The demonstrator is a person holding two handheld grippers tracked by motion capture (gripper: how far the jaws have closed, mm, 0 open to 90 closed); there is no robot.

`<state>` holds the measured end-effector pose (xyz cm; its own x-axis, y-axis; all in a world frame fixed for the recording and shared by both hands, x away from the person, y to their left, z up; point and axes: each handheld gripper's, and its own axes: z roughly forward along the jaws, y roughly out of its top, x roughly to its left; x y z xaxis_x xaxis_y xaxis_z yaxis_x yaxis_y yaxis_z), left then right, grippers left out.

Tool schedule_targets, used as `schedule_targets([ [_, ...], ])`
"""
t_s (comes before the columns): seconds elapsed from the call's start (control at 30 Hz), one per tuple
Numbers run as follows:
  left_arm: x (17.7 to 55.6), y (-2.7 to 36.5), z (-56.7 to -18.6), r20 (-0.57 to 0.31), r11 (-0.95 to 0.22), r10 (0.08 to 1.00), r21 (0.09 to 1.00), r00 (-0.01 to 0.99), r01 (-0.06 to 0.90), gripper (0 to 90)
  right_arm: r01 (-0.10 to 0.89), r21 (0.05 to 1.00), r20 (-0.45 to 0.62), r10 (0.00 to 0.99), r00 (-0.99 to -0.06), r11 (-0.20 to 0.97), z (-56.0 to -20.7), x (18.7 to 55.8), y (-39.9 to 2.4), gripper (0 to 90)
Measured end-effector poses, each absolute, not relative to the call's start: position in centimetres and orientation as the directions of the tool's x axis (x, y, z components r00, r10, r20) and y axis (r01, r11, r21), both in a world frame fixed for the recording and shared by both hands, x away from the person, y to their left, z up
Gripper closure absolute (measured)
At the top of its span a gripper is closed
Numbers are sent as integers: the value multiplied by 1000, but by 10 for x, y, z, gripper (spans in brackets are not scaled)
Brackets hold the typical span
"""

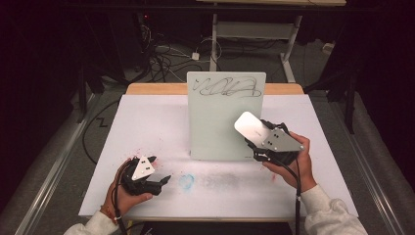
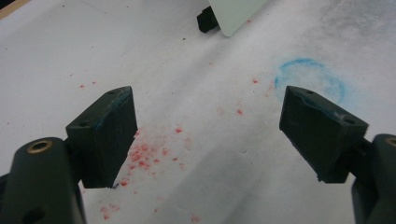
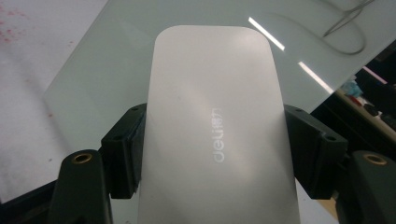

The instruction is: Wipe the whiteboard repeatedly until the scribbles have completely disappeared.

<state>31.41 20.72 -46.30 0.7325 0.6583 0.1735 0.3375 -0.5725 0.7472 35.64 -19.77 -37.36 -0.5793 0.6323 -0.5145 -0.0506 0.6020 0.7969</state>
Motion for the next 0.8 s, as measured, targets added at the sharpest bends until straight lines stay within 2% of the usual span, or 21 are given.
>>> schedule_targets([
  [0.4, 314, 210, -463, 170, -565, 662, 753, 730, 337, 185, -91, 788, -572, 669, -475, 609, -345, 374, -193, 309],
  [0.8, 312, 209, -462, 180, -575, 657, 747, 732, 333, 185, -115, 756, -635, 679, -369, 644, -332, 387, -186, 309],
])
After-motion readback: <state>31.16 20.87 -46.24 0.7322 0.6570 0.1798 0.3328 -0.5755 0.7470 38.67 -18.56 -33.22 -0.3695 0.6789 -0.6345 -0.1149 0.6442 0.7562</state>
